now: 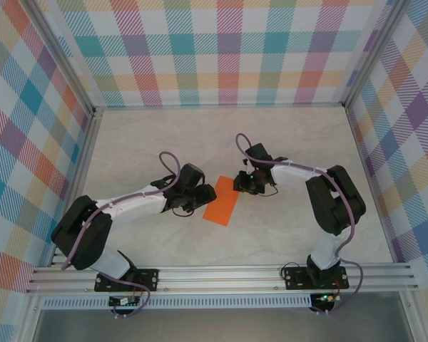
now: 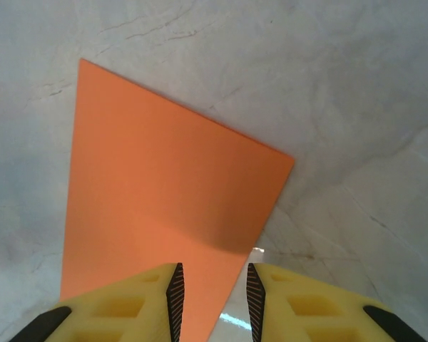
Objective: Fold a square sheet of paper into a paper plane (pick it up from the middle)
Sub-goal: Fold the square sheet of paper in half at the center of the table.
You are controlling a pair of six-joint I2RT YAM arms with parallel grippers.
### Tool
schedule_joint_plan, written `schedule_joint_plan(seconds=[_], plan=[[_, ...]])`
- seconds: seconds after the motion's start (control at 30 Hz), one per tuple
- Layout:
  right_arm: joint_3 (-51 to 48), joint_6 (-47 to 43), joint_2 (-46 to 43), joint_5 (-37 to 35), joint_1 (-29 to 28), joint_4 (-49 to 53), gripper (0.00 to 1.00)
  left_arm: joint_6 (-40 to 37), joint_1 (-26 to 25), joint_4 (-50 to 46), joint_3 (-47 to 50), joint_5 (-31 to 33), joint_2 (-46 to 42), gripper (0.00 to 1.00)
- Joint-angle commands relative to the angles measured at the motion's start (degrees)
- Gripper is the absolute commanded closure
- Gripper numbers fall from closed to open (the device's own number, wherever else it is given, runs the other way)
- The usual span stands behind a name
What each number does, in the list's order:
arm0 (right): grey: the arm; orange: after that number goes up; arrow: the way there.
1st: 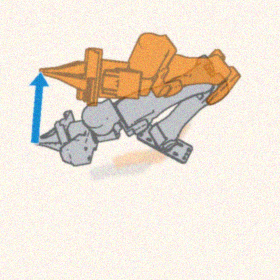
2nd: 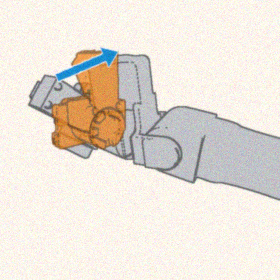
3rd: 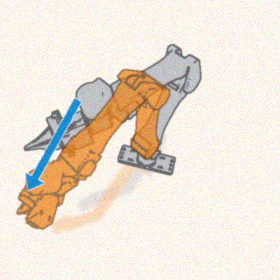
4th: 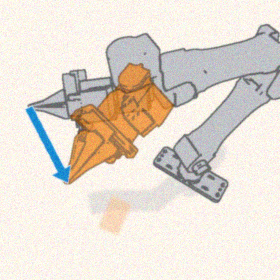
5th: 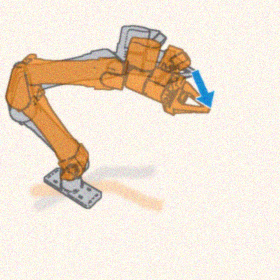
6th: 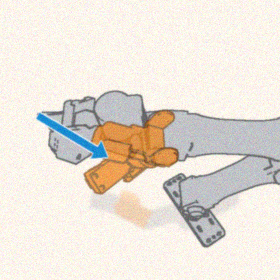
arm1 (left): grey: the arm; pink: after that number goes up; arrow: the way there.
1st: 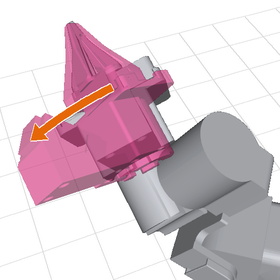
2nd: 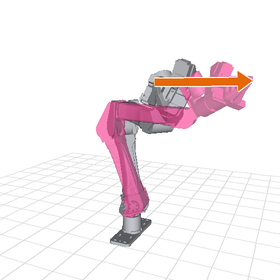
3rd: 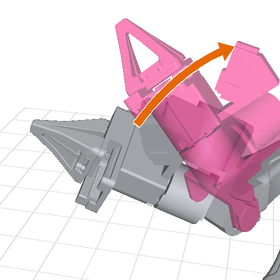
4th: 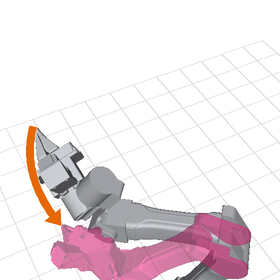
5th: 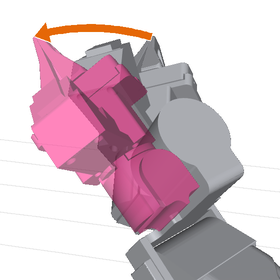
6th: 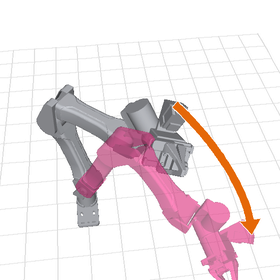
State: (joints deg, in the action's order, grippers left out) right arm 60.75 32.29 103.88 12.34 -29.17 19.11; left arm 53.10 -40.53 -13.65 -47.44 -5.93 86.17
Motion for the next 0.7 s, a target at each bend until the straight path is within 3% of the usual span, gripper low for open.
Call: schedule_joint_plan(seconds=[0.0, 0.67], plan=[[3.32, -0.38, 1.91, -1.53, -0.28, 2.19, 0.68, 0.03, 0.72, -1.04, 1.91, -2.97, -0.57, 0.37], [6.14, -1.26, 7.12, -3.64, -0.27, 4.0, 0.66, 2.66, 1.1, 3.37, 8.12, -10.19, -0.65, 0.3]])
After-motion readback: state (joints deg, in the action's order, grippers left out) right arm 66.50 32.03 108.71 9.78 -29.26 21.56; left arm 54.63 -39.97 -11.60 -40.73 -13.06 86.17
